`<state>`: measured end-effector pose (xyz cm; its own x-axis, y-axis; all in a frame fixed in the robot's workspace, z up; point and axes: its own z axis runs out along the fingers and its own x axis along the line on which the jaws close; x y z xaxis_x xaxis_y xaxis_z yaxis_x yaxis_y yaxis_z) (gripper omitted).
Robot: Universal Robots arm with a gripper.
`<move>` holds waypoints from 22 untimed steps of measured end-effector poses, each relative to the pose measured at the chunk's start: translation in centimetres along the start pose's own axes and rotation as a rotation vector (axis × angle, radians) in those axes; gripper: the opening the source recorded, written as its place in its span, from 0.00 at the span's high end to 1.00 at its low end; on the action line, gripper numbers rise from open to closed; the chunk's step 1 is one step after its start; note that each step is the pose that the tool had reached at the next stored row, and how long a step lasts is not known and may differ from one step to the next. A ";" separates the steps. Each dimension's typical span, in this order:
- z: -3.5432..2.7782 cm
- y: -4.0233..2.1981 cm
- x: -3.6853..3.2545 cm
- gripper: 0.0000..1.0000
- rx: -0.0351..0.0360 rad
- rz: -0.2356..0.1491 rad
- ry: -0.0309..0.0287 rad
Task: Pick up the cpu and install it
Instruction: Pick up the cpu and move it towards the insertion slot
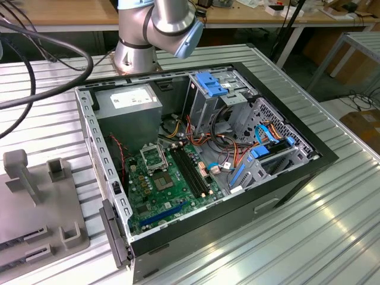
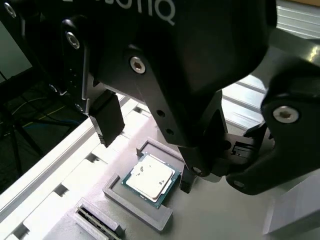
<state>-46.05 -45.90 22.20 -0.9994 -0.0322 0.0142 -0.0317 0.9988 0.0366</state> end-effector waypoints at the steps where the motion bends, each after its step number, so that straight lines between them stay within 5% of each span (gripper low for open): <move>1: 0.20 -0.01 0.00 0.28 0.0000 0.000 0.0001; 11: 2.45 -0.09 -0.03 0.28 0.0001 -0.002 0.0001; 22: 2.65 -0.09 -0.05 0.28 0.0000 -0.004 0.0001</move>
<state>-46.04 -45.89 19.54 -0.9993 -0.0358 0.0142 -0.0352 0.9987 0.0367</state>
